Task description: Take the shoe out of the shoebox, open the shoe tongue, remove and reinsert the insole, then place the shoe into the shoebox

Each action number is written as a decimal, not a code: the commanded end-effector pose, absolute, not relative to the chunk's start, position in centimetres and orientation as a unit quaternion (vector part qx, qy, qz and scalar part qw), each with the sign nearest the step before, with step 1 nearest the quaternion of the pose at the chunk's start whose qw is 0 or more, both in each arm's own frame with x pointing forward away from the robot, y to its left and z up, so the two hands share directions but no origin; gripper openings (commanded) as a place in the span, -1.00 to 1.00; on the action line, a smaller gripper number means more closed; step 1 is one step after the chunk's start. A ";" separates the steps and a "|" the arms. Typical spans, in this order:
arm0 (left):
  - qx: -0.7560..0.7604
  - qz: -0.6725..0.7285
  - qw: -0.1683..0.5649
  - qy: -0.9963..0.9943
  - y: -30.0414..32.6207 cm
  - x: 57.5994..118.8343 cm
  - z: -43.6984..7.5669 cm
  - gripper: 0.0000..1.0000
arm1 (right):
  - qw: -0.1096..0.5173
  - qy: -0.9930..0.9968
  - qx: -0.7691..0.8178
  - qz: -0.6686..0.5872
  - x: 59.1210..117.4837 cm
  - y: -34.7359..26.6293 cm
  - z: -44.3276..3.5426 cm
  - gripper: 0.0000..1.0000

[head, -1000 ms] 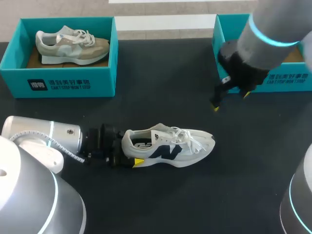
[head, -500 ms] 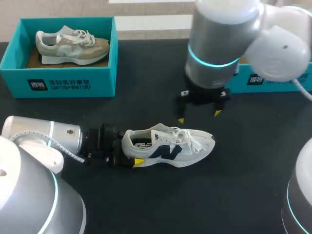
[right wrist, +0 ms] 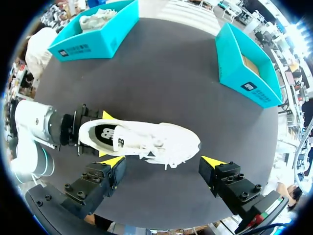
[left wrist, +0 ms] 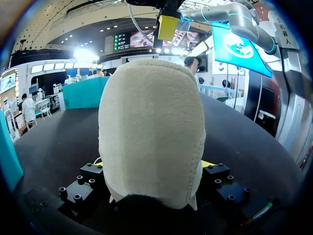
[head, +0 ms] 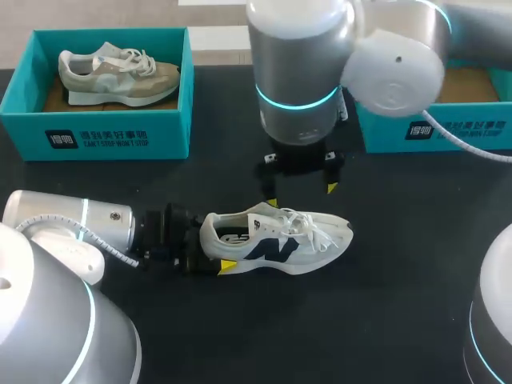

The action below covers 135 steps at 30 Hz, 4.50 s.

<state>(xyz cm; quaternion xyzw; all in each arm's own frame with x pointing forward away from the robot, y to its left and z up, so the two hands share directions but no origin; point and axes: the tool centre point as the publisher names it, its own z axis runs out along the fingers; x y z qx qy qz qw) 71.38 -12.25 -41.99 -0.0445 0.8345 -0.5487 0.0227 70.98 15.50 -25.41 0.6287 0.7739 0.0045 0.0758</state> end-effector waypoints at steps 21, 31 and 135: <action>-0.045 -0.548 0.022 0.835 -12.4 71.3 -42.5 -1.00 | 0.144 0.650 0.745 -0.039 70.8 21.8 -28.5 1.00; -0.045 -0.548 0.022 0.835 -12.4 71.3 -42.5 -1.00 | 0.170 0.648 0.741 -0.054 70.0 24.0 -30.9 1.00; -0.045 -0.548 0.022 0.835 -12.4 71.3 -42.5 -1.00 | 0.183 0.486 0.845 -0.130 71.0 5.1 -36.7 0.42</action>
